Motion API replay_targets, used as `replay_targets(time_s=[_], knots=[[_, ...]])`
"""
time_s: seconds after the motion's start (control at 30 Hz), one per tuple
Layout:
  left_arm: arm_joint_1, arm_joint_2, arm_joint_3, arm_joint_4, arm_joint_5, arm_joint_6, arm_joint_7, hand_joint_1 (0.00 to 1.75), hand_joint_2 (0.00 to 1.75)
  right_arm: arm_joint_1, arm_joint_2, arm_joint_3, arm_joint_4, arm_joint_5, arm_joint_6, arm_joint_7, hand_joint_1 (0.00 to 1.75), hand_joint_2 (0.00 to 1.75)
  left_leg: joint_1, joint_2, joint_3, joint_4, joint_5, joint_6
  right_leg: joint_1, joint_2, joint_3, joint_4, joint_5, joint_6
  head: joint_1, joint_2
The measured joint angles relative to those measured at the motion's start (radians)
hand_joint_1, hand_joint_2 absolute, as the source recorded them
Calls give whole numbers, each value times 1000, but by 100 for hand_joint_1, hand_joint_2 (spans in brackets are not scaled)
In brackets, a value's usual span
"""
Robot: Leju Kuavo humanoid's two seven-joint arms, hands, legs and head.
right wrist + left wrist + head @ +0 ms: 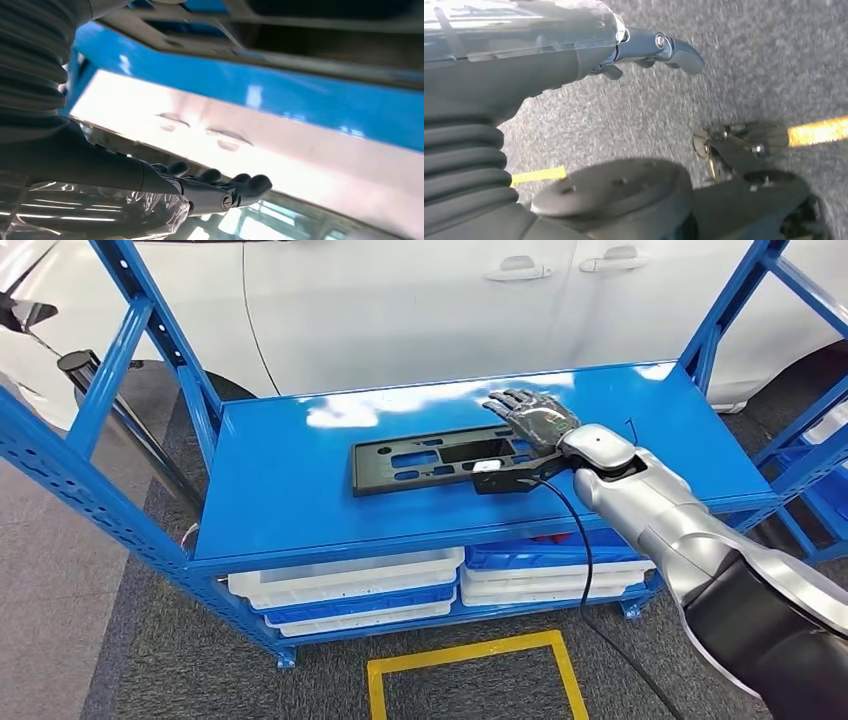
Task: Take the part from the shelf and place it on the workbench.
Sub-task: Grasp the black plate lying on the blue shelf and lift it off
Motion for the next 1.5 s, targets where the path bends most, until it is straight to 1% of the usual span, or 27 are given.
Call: replay_targets(time_s=[0.1,0.13,0.17,0.2,0.27,0.3,0.37,0.43,0.5,0.6,0.63,0.67,0.7,0.77,0.83,0.93,1.0,1.03,1.1,1.13,1.17,1.2,1.23,1.27,1.33,1.37,1.5], knots=[[-3,-3,0,0,6,3,-3,0,0,-9,29,6,14,1,10,-2,0,175,0,2,3,-9,4,7,0,0,-83,174,-83,6,0,0],[-3,-4,0,0,7,3,-4,0,0,-7,36,10,20,1,12,-2,0,175,1,1,3,-8,3,8,-2,0,-108,222,-96,9,0,0],[-2,-6,0,0,7,4,-4,0,0,-6,43,13,25,1,14,-2,0,175,1,0,3,-6,2,7,-4,0,-116,235,-88,12,0,0],[-1,-8,0,0,8,4,-5,0,0,-7,48,16,28,1,15,-2,0,175,2,-2,3,-2,-1,5,-7,-1,-106,209,-63,14,0,0],[0,-10,0,0,8,5,-6,0,0,-11,57,19,34,1,15,-2,0,175,4,-5,1,11,-10,-4,-12,-2,-50,84,4,18,0,0],[0,-11,0,0,8,6,-7,0,0,-14,62,19,36,0,14,-3,0,175,3,-6,-3,21,-15,-10,-13,-2,-27,30,23,15,0,0],[0,-11,0,0,10,7,-9,0,0,-17,71,23,43,-3,15,-4,0,175,-1,-6,-12,32,-21,-19,-10,0,-11,-11,27,4,0,0],[1,-11,0,0,10,7,-10,0,0,-18,81,28,51,-8,25,-6,0,175,0,-5,-15,34,-24,-28,-8,1,-13,-14,28,-11,0,0],[1,-11,0,0,7,4,-10,0,0,-18,92,33,61,-12,50,-15,0,175,3,-4,-25,65,-46,-38,-10,1,-8,-19,30,-23,0,0],[1,-11,0,0,2,-1,-10,0,0,-11,107,50,76,-16,91,-38,0,175,7,-3,-103,237,-128,-52,-10,1,-3,-21,28,-33,0,0],[1,-11,0,0,0,-2,-11,0,0,-5,110,58,82,-18,101,-45,0,175,8,-3,-131,288,-143,-53,-9,1,-2,-21,27,-34,0,0],[2,-11,0,0,-1,-2,-12,0,0,1,112,64,86,-21,110,-49,0,175,8,-3,-145,311,-141,-53,-9,1,-1,-20,26,-34,0,0],[2,-11,0,0,-1,-2,-13,0,0,7,114,70,90,-24,116,-53,0,175,9,-3,-142,297,-122,-52,-8,1,0,-20,25,-33,0,0],[2,-10,0,0,-1,-1,-17,0,0,14,121,79,96,-29,124,-55,0,175,8,-3,-88,175,-52,-43,-9,3,4,-21,23,-30,0,0],[0,-9,0,0,0,0,-21,0,0,15,129,87,102,-32,129,-55,0,175,4,-3,-33,62,-14,-33,-6,6,6,-21,22,-23,0,0],[0,-8,0,0,5,3,-28,0,0,17,143,98,111,-36,136,-56,0,175,0,-4,-18,29,-13,-21,-5,8,7,-27,24,-5,0,0],[0,-8,0,0,7,4,-30,0,0,14,148,103,116,-41,140,-57,0,175,4,-3,-12,17,-6,-9,-5,6,0,-11,9,4,0,0],[0,-8,0,0,7,4,-30,0,0,11,149,105,117,-44,142,-57,0,175,5,-3,-10,10,-2,-4,-5,5,-15,25,-14,6,0,0],[-1,-8,0,0,7,3,-31,0,0,10,151,107,120,-48,144,-58,0,175,4,-2,-9,7,0,3,-6,4,-73,149,-76,7,0,0],[0,-8,0,0,7,2,-31,0,0,13,152,109,121,-49,144,-59,0,175,3,-3,-9,8,0,4,-6,4,-102,210,-97,8,0,0],[1,-8,0,0,6,0,-31,0,0,16,152,111,123,-50,143,-61,0,175,3,-3,-9,9,-1,5,-7,4,-119,243,-101,8,0,0],[1,-8,0,0,6,0,-31,0,0,18,152,113,124,-51,142,-62,0,175,3,-4,-9,11,-2,5,-7,4,-119,239,-86,8,0,0],[2,-8,0,0,5,0,-31,0,0,18,152,114,125,-51,140,-63,0,175,3,-5,-9,14,-4,3,-7,3,-99,194,-54,7,0,0],[2,-8,0,0,4,0,-31,0,0,17,152,116,125,-52,139,-65,0,175,2,-6,-9,19,-6,1,-7,3,-67,125,-18,5,0,0],[1,-8,0,0,3,0,-31,0,0,13,153,118,126,-52,137,-66,0,175,-2,-6,-13,30,-13,-8,-4,2,-15,12,24,0,0,0],[0,-8,0,0,3,0,-32,0,0,12,153,119,126,-52,137,-67,0,175,-4,-6,-15,33,-15,-12,-2,2,-5,-12,27,-3,0,0],[0,-7,0,0,3,1,-33,0,0,7,152,121,128,-52,138,-67,0,175,-1,-5,-18,34,-18,-28,-2,4,-3,-21,30,-23,0,0]])
